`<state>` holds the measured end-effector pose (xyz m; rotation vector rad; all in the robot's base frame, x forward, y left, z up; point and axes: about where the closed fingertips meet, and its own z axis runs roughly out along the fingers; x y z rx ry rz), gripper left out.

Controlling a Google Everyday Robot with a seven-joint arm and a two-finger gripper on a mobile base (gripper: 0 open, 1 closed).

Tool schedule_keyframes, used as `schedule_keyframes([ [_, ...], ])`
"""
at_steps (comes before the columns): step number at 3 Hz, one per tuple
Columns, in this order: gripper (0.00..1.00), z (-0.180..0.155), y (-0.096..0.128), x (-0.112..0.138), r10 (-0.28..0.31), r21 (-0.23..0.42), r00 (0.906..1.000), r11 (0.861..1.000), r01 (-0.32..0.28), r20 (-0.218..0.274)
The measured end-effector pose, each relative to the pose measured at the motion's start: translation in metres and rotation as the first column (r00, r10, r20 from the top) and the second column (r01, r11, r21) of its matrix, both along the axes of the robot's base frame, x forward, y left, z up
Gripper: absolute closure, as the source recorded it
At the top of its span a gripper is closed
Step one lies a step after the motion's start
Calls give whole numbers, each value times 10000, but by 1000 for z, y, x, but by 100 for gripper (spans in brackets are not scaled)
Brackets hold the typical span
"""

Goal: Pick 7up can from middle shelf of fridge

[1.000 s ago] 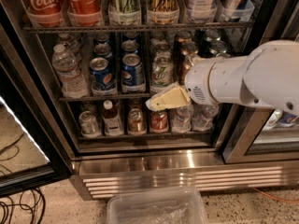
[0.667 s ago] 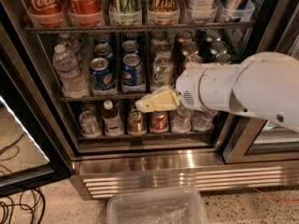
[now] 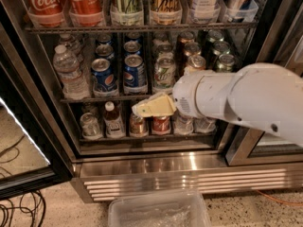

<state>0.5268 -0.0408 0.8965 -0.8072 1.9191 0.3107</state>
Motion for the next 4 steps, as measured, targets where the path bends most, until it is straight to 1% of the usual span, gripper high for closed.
schedule_keyframes([
  [1, 0, -20, 14, -3, -269, 548, 9995, 9982, 259, 184],
  [2, 0, -32, 24, 1, -850, 1146, 9943, 9904, 773, 638],
  [3, 0, -44, 38, -1, -1556, 1705, 9825, 9758, 1368, 1024],
  [4, 0, -30, 36, 7, -2122, 1928, 9635, 9646, 1798, 1634],
])
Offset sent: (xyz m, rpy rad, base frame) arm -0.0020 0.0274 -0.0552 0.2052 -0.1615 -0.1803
